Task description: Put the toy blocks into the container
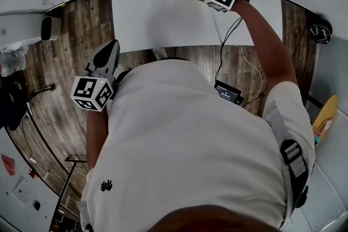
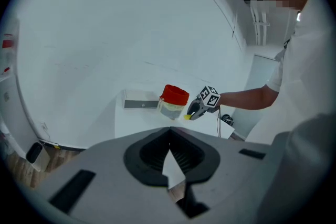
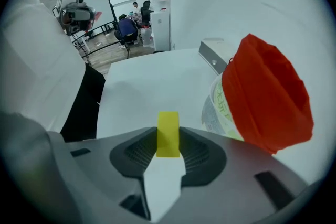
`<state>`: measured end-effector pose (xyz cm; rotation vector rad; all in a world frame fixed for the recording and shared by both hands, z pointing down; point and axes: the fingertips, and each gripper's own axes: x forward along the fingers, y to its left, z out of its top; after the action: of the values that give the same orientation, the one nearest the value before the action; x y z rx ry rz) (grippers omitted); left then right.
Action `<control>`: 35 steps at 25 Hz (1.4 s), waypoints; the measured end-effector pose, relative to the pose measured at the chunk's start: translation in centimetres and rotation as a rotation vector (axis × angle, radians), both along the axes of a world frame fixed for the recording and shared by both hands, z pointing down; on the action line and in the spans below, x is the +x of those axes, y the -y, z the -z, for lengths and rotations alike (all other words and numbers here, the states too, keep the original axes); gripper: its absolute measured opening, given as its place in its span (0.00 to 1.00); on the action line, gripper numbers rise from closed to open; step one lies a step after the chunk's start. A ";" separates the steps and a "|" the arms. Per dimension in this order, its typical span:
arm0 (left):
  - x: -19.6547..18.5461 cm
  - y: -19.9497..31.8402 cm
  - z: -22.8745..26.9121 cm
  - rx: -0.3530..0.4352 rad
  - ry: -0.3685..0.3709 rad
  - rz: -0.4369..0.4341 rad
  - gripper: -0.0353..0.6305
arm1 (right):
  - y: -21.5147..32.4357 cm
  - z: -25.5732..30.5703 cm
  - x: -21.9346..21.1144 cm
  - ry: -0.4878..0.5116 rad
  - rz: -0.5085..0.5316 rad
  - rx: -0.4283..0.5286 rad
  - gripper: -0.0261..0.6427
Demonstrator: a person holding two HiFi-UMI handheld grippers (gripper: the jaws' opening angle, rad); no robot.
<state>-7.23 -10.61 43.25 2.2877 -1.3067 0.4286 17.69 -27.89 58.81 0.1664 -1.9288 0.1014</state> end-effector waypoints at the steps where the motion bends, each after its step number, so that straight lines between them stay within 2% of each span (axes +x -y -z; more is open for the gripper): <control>1: 0.2 0.0 0.0 0.001 -0.001 -0.004 0.06 | -0.1 0.9 0.1 0.002 0.005 0.001 0.23; 7: 0.6 0.4 0.2 0.015 0.003 -0.014 0.06 | 0.7 5.9 0.6 0.040 0.006 0.002 0.23; 17: 0.3 0.2 0.4 0.027 0.002 0.007 0.06 | 6.0 11.7 1.1 0.067 -0.048 0.062 0.23; 27: -0.4 0.3 0.3 0.030 0.005 0.059 0.06 | 13.8 11.0 0.2 0.020 -0.196 0.068 0.23; 35: -1.6 0.4 0.3 0.022 0.005 0.113 0.06 | 18.8 9.0 -0.7 -0.042 -0.326 0.011 0.23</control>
<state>-8.85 -11.05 42.99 2.2189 -1.4413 0.3829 17.03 -46.66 49.82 0.4858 -1.8473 0.3018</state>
